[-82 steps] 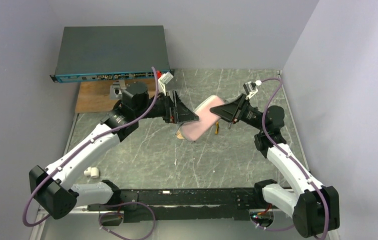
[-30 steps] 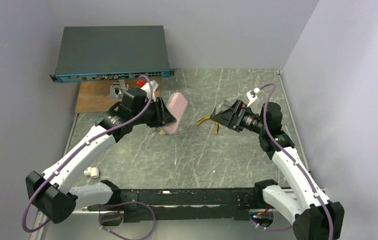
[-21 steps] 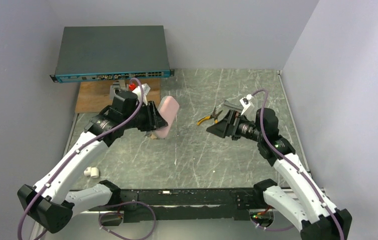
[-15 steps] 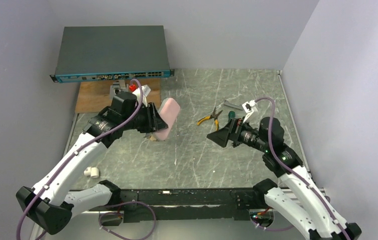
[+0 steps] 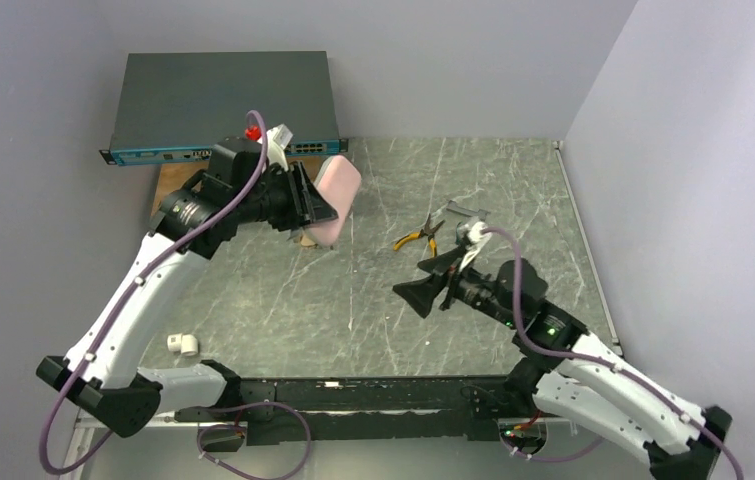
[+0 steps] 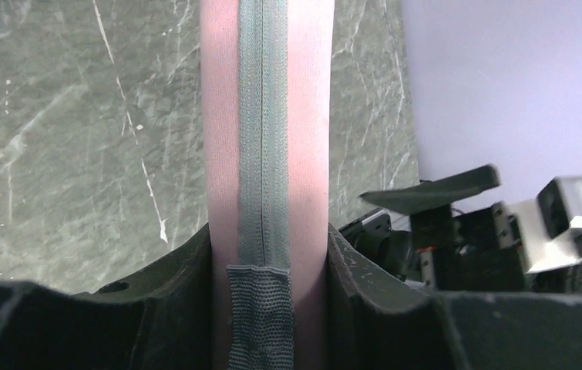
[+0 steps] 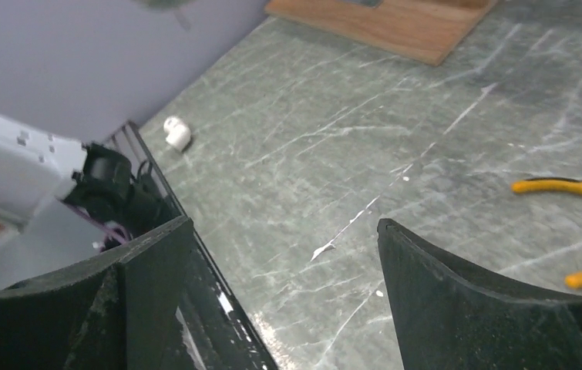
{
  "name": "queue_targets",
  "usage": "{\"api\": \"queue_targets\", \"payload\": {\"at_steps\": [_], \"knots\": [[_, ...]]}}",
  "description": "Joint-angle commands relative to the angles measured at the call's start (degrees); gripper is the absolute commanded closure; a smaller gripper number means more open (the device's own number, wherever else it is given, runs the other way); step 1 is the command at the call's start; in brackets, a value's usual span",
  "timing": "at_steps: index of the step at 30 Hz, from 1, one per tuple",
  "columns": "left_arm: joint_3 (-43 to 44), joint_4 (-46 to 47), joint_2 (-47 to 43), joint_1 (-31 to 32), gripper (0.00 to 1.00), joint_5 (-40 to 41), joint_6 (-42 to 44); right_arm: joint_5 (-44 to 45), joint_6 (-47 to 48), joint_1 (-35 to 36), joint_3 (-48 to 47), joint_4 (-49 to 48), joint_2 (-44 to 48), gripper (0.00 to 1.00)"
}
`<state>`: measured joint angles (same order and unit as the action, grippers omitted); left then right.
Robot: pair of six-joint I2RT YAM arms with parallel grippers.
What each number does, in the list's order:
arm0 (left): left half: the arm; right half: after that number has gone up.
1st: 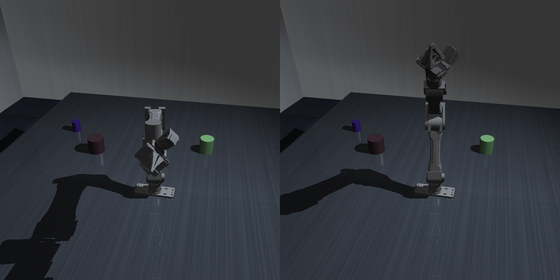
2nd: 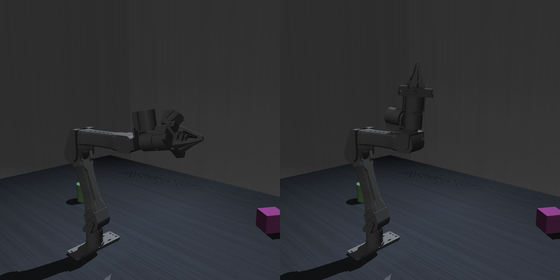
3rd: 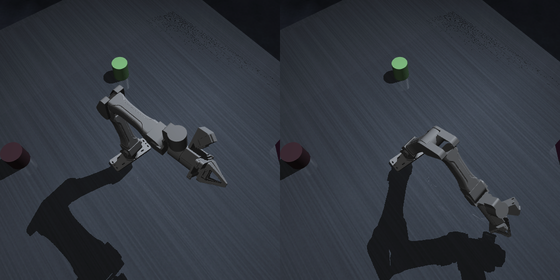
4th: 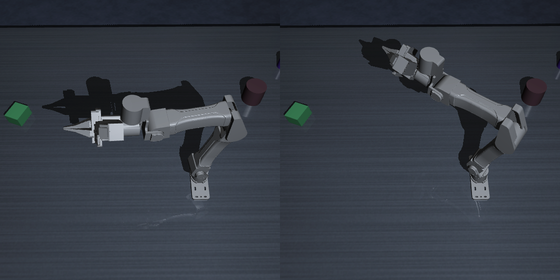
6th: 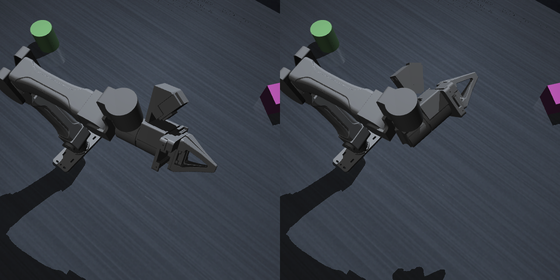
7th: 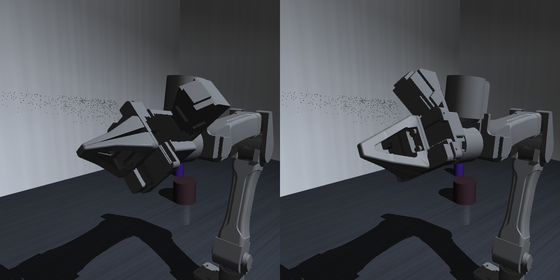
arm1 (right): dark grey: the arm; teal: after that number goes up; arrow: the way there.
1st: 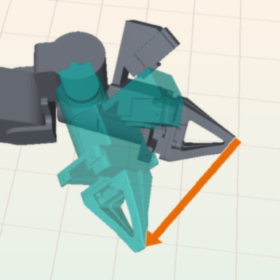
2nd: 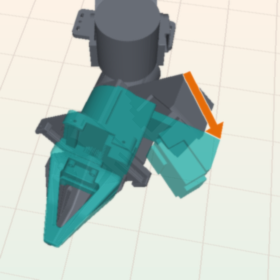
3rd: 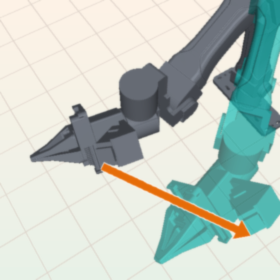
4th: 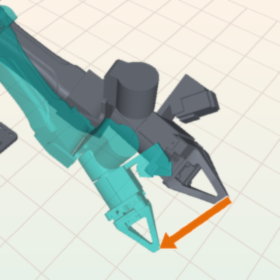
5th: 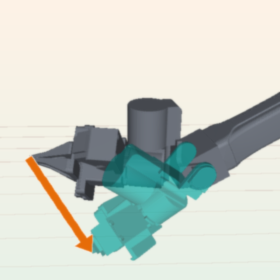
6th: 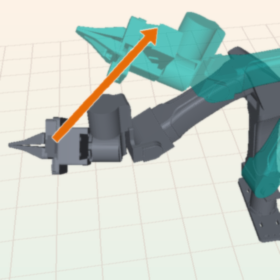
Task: Open the umbrella
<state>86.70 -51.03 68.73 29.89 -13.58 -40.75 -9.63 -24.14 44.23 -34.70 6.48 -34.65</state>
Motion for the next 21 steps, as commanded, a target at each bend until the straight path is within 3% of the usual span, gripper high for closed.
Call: {"api": "queue_targets", "payload": {"at_steps": [1,5,12,21], "knots": [[4.8,1.4,3.7,-1.2,1.00,-4.4,-1.4,7.8,12.2,9.2,3.8,-18.3,-4.8,0.10],[4.9,2.4,5.0,-2.2,1.00,-6.4,-0.3,11.0,21.4,15.4,8.9,-34.0,-8.7,0.10],[1.0,8.4,4.0,-3.6,1.00,-12.3,0.2,8.4,29.5,15.8,13.2,-56.7,-18.1,0.17],[-2.0,12.9,2.6,-3.9,1.00,-21.9,4.4,3.8,29.4,15.8,9.0,-70.1,-29.8,0.28]]}}
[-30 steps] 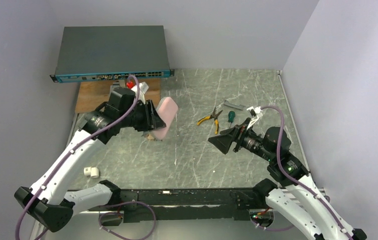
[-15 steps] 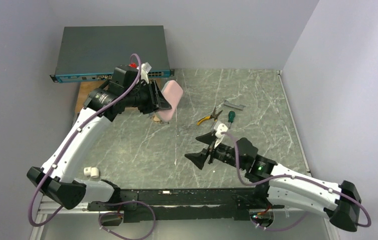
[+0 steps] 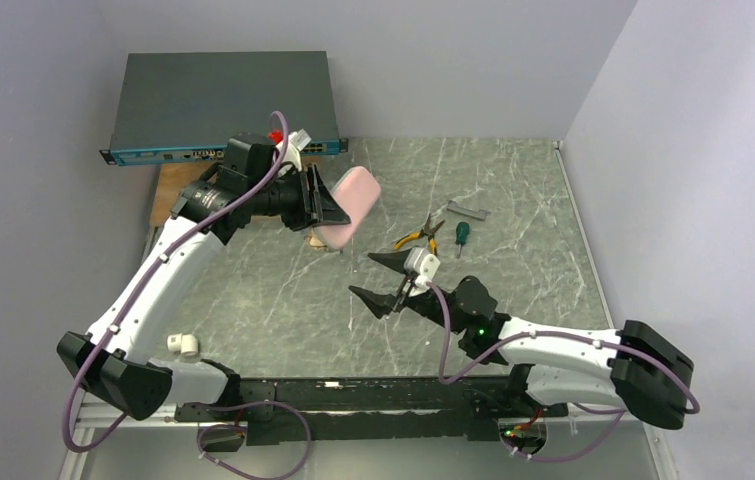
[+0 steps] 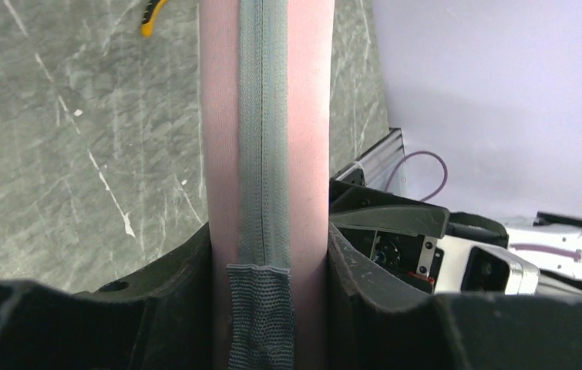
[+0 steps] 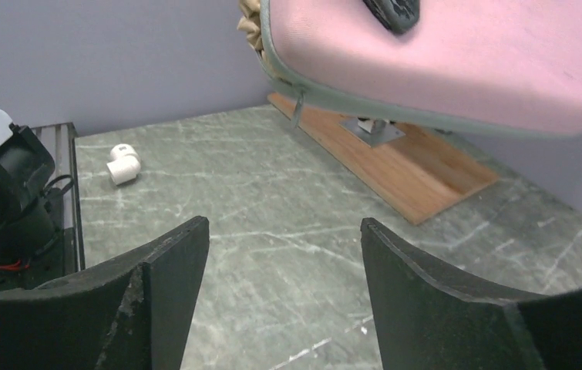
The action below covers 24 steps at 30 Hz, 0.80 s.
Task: Open the umbrella
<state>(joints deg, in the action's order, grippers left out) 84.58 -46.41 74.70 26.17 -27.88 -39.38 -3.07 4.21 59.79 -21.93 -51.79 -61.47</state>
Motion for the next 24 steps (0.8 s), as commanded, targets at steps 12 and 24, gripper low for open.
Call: {"api": "queue_targets", "payload": {"at_steps": [12,24], "knots": [[-3.8,12.7,-6.4,-0.2,1.00,-11.7,3.1,-3.9,-1.4,0.4,-8.5,-14.7,-8.5,0.41],[-5.3,14.9,-7.2,-0.2,1.00,-12.3,2.0,-2.8,-1.9,1.5,-9.5,-13.9,-9.2,0.54]]}}
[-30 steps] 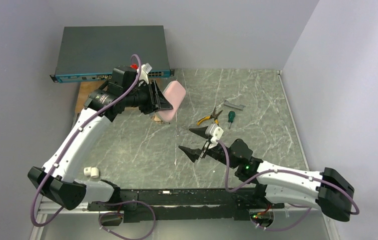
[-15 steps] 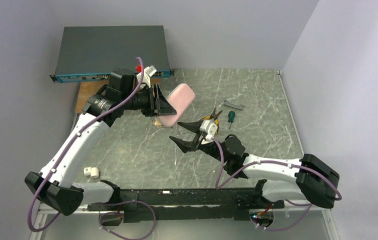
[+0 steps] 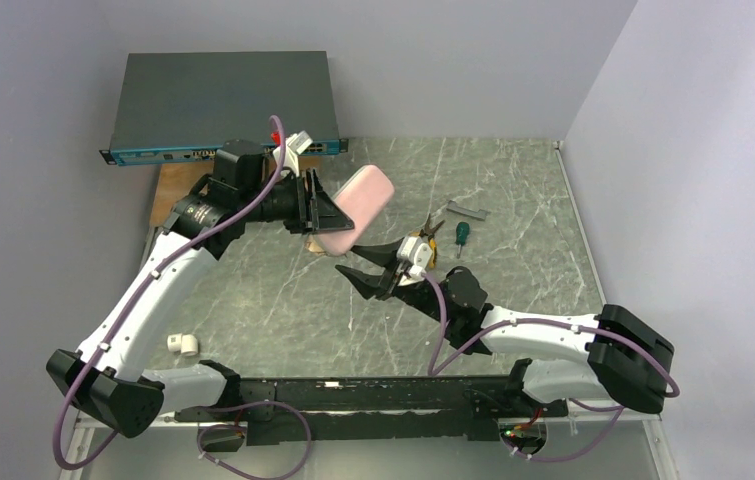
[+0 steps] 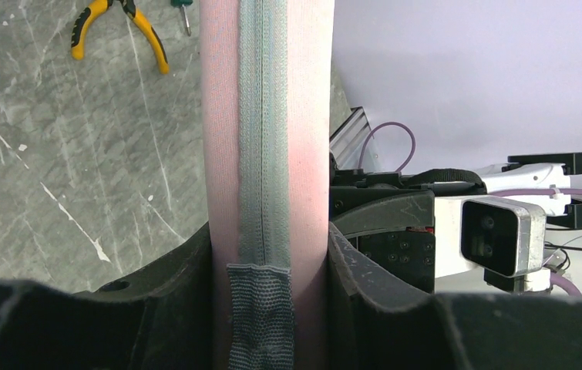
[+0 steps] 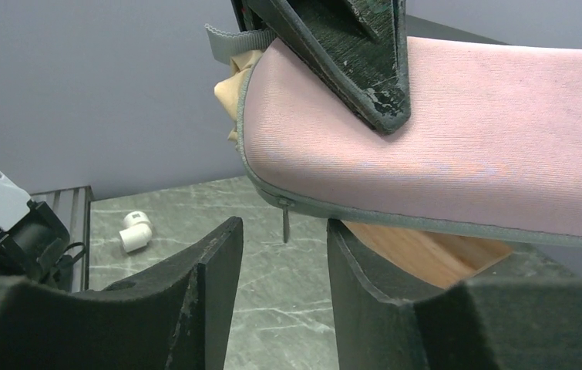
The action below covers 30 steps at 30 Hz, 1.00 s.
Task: Open the umbrella
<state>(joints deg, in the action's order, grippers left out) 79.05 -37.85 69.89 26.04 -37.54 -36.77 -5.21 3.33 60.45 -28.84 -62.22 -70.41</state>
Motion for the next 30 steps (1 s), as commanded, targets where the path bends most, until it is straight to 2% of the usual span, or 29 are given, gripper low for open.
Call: {"api": "queue_targets", "payload": {"at_steps": [1,18,22,30], "knots": [[0.1,6.5,-2.4,-0.1,1.00,-2.7,-0.7,-0.6,-1.1,0.9,-2.6,-3.6,-0.3,0.55],[-1.0,6.6,-3.4,0.0,1.00,-2.2,-1.1,3.7,-1.9,1.6,-2.4,-5.9,-0.4,0.70],[-1.3,6.7,-3.4,-0.1,1.00,-2.2,-1.2,4.5,-1.9,1.7,-2.4,-6.3,-0.4,0.76],[-1.6,6.1,-3.6,0.0,1.00,-1.9,-0.9,6.5,-2.5,1.8,-1.9,-7.4,-0.1,0.95]]}}
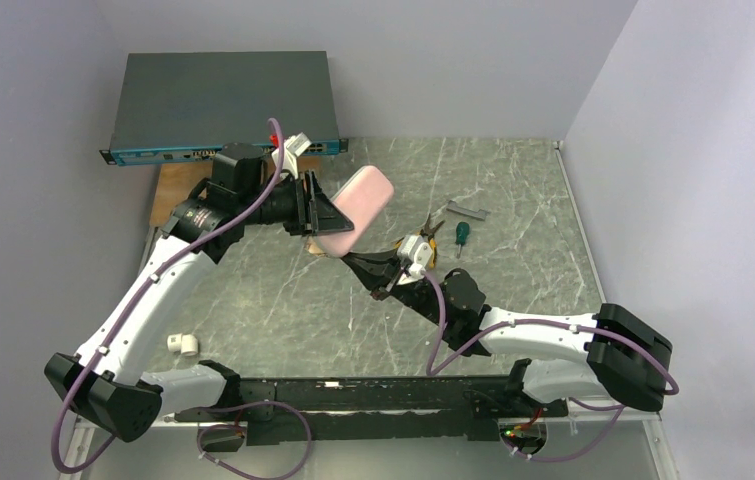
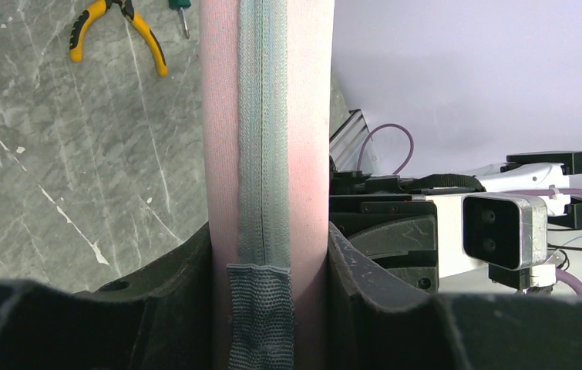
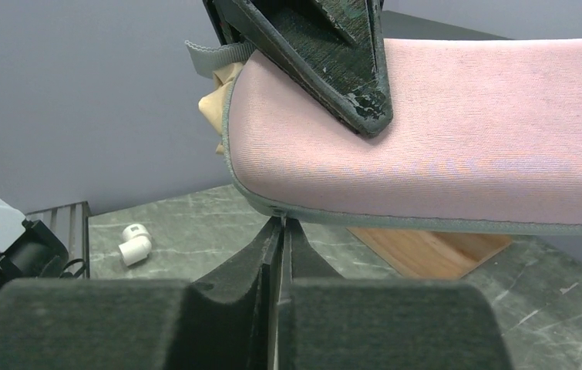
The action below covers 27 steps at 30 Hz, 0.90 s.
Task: Open the umbrella
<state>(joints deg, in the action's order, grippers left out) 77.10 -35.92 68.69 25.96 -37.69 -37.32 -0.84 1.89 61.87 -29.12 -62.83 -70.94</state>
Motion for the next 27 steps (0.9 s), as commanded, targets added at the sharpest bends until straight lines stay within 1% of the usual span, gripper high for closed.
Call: {"api": "queue_targets", "payload": {"at_steps": [1,2,8,9,17,23,27], "knots": [[0.1,4.2,-2.4,0.1,1.00,-1.6,-0.3,2.4,-1.1,0.4,-1.4,-7.1,0.6,0.99],[-0.1,4.2,-2.5,0.1,1.00,-1.5,-0.3,2.5,-1.1,0.4,-1.3,-6.9,0.8,1.00],[-0.2,3.1,-2.0,0.0,1.00,0.6,0.4,3.4,-1.8,0.4,-0.2,-7.3,1.7,1.00],[-0.1,2.6,-2.1,0.1,1.00,1.1,0.6,3.8,-3.5,0.4,0.0,-7.4,1.8,1.00],[0.1,1.6,-1.1,0.4,1.00,0.6,1.8,11.1,-6.2,0.4,3.3,-8.8,3.1,1.00],[0.8,0.5,-1.4,0.8,1.00,1.1,2.4,14.9,-5.7,-0.2,3.2,-5.3,4.1,1.00],[0.7,0.4,-1.3,1.0,1.00,0.9,2.4,13.4,-9.9,-3.1,3.4,-1.9,5.7,1.00]]}}
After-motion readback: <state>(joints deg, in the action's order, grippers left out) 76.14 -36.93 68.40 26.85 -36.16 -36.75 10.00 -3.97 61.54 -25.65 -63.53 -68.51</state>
